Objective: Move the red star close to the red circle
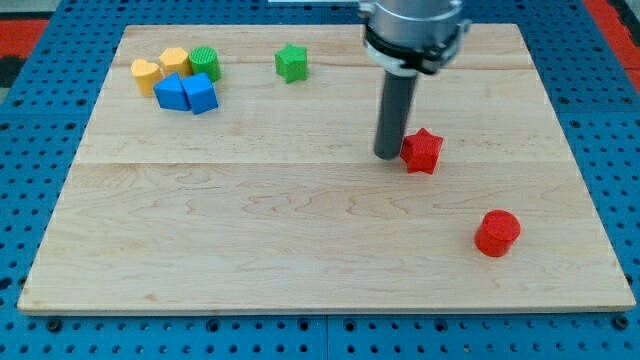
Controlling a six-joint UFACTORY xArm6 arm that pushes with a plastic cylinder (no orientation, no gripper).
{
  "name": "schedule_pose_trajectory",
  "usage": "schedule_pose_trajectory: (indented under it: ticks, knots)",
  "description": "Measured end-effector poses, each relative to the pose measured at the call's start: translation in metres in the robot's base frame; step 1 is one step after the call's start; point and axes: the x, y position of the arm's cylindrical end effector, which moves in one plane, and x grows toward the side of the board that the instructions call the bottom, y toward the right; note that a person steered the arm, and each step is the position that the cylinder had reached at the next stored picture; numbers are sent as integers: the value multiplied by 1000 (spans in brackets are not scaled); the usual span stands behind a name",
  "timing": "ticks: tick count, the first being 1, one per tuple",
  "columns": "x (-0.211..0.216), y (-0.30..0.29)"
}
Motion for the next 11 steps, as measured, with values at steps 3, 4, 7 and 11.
schedule_pose_trajectory:
  ticks: [3, 4, 7, 11]
  knots:
    - [29, 39]
    - [33, 42]
    - [52, 110]
    - [35, 151]
